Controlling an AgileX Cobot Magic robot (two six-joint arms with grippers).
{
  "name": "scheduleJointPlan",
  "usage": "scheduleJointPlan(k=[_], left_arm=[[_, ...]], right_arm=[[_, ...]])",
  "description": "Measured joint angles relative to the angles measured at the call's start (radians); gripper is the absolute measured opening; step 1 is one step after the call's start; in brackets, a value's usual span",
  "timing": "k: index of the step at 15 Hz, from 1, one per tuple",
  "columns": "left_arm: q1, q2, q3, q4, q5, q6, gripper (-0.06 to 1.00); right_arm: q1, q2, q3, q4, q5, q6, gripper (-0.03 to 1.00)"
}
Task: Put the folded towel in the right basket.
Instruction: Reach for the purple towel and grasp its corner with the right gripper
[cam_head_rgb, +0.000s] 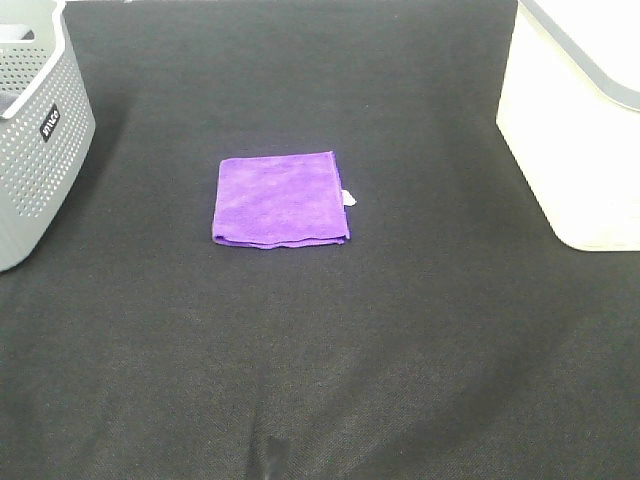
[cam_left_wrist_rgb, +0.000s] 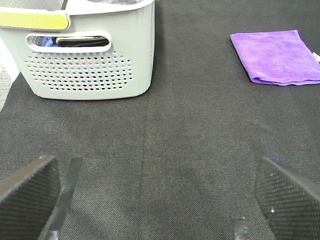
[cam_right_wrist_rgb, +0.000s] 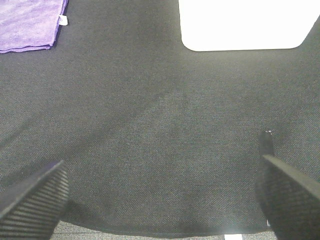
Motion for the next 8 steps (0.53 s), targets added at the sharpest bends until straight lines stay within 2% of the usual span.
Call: scheduleJointPlan(k=[8], left_arm=[[0.0, 0.0, 0.0, 0.0, 0.0, 0.0, 0.99]], right_arm=[[0.0, 0.0, 0.0, 0.002, 0.0, 0.0, 0.96]])
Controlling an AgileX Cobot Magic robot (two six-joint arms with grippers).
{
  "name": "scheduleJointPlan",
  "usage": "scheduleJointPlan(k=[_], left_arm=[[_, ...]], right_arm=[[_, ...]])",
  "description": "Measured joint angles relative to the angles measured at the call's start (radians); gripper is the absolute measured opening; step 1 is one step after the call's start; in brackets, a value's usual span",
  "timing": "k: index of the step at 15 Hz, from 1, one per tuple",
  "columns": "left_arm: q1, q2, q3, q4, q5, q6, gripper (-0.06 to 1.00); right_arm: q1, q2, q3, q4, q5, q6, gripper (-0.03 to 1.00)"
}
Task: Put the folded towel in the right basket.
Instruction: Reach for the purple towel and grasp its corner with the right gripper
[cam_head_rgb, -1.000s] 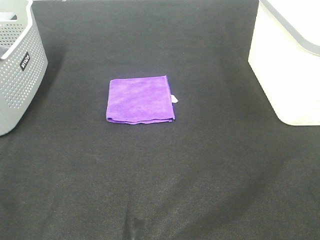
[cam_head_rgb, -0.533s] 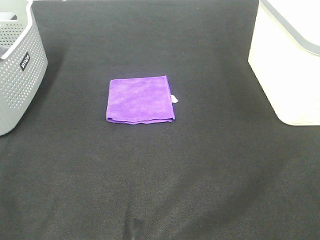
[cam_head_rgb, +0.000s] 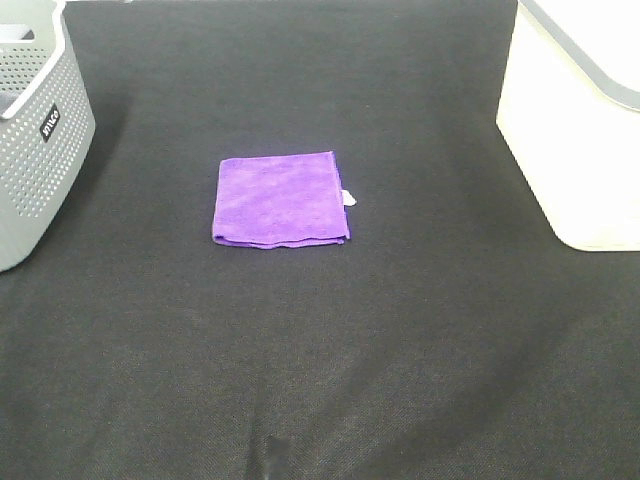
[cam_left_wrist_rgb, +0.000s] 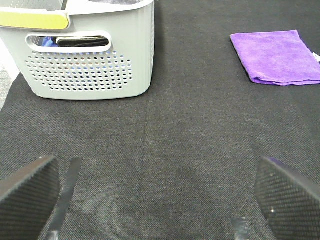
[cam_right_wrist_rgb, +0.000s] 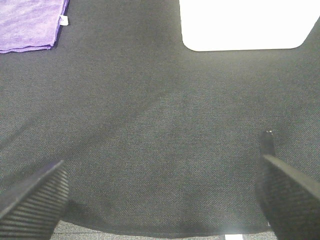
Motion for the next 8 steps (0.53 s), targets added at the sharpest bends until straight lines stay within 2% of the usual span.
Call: scheduleJointPlan(k=[8], left_arm=[[0.0, 0.0, 0.0, 0.0, 0.0, 0.0, 0.99]], right_arm=[[0.0, 0.0, 0.0, 0.027, 0.0, -0.027, 0.96]])
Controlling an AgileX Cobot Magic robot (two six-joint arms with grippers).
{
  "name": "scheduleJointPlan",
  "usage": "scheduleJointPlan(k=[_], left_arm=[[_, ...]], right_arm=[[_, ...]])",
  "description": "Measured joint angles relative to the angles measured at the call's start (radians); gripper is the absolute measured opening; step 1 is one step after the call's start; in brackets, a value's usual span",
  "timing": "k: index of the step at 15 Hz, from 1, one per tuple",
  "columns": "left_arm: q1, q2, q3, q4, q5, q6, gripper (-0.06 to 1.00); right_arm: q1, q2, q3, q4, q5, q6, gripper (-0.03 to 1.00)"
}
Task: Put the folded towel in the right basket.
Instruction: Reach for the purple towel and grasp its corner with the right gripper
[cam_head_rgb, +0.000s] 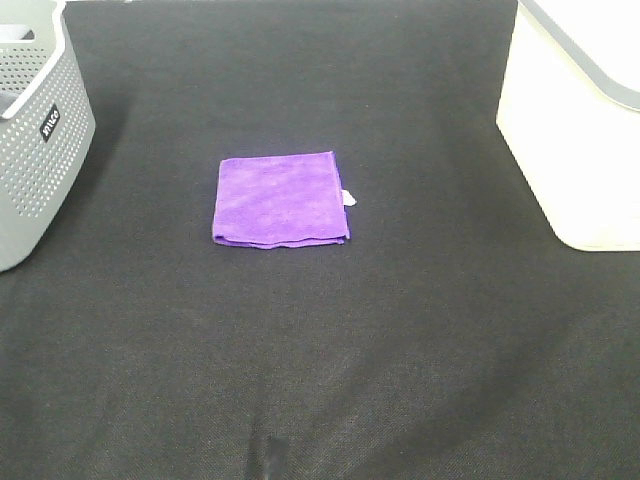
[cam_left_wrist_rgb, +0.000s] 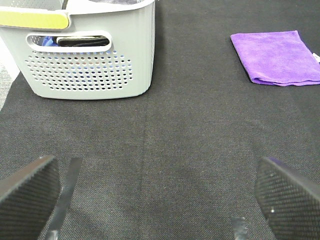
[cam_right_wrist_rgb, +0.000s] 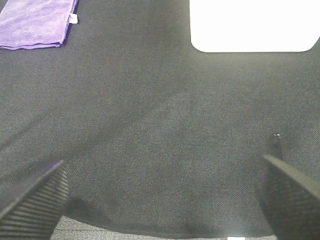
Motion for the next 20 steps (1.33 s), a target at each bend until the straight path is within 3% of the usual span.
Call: scheduleJointPlan(k=[16, 17, 20], left_arm=[[0.0, 0.0, 0.0, 0.0, 0.0, 0.0, 0.99], [0.0, 0.0, 0.0, 0.0, 0.0, 0.0, 0.99], [0.0, 0.0, 0.0, 0.0, 0.0, 0.0, 0.99]], right_arm=[[0.0, 0.001, -0.006, 0.003, -0.007, -0.027, 0.96], [0.0, 0.035, -0.041, 0.003, -0.012, -0.031, 0.96], [0.0, 0.521, -0.352, 0.032, 0.028, 0.003, 0.96]])
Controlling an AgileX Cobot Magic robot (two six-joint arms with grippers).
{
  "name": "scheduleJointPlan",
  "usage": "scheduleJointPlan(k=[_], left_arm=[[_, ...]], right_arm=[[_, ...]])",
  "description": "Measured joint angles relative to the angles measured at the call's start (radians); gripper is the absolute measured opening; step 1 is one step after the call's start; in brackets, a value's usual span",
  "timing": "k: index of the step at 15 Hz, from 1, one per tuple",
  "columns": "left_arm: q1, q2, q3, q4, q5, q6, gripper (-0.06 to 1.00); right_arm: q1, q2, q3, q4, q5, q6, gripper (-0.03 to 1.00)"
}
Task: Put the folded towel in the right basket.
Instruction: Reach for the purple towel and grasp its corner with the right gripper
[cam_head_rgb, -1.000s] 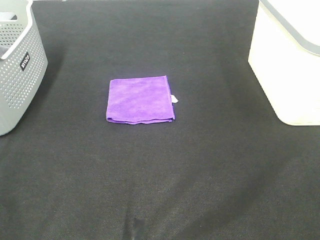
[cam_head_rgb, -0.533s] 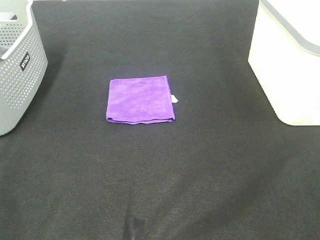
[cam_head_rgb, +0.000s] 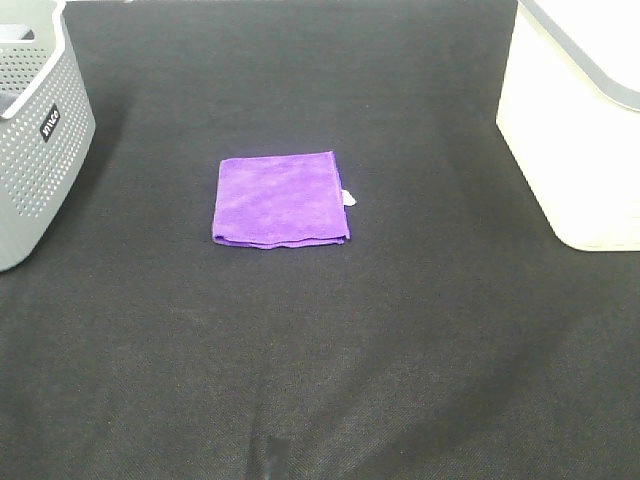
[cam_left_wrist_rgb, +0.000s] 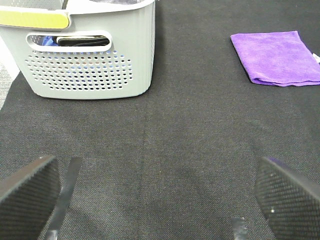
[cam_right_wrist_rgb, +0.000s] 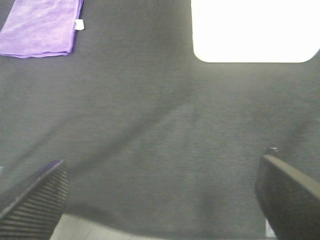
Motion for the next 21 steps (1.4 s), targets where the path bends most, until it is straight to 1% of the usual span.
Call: scheduleJointPlan(k=[1, 2, 4, 5, 6, 7, 9, 11, 12, 14, 17, 19, 21], left_arm=[[0.0, 0.0, 0.0, 0.0, 0.0, 0.0, 0.99], [0.0, 0.0, 0.0, 0.0, 0.0, 0.0, 0.99], [0.0, 0.0, 0.0, 0.0, 0.0, 0.0, 0.99], [0.0, 0.0, 0.0, 0.0, 0.0, 0.0, 0.99], [0.0, 0.0, 0.0, 0.0, 0.0, 0.0, 0.99], [0.0, 0.0, 0.0, 0.0, 0.0, 0.0, 0.99], [0.0, 0.0, 0.0, 0.0, 0.0, 0.0, 0.99], [0.0, 0.0, 0.0, 0.0, 0.0, 0.0, 0.99], [0.0, 0.0, 0.0, 0.0, 0.0, 0.0, 0.99], [0.0, 0.0, 0.0, 0.0, 0.0, 0.0, 0.99], [0.0, 0.0, 0.0, 0.0, 0.0, 0.0, 0.99], [0.0, 0.0, 0.0, 0.0, 0.0, 0.0, 0.99], [0.0, 0.0, 0.0, 0.0, 0.0, 0.0, 0.99]], right_arm=[[0.0, 0.164, -0.122, 0.013, 0.025, 0.001, 0.96], [0.0, 0.164, -0.122, 0.013, 0.025, 0.001, 0.96], [0.0, 0.424, -0.327, 0.045, 0.047, -0.01, 0.96], [0.0, 0.533, -0.414, 0.086, 0.047, -0.042, 0.96], [0.0, 0.64, -0.511, 0.15, 0.049, -0.082, 0.96], [0.025, 0.802, -0.64, 0.265, 0.036, -0.139, 0.96], [0.121, 1.056, -0.806, 0.357, -0.025, -0.16, 0.96], [0.174, 1.269, -0.948, 0.458, -0.027, -0.166, 0.96], [0.182, 1.378, -1.009, 0.513, -0.018, -0.172, 0.96], [0.181, 1.518, -1.079, 0.557, -0.008, -0.179, 0.96], [0.181, 1.669, -1.09, 0.579, -0.005, -0.197, 0.96], [0.181, 1.735, -1.092, 0.584, -0.04, -0.218, 0.96], [0.181, 1.813, -1.124, 0.584, -0.103, -0.228, 0.95]])
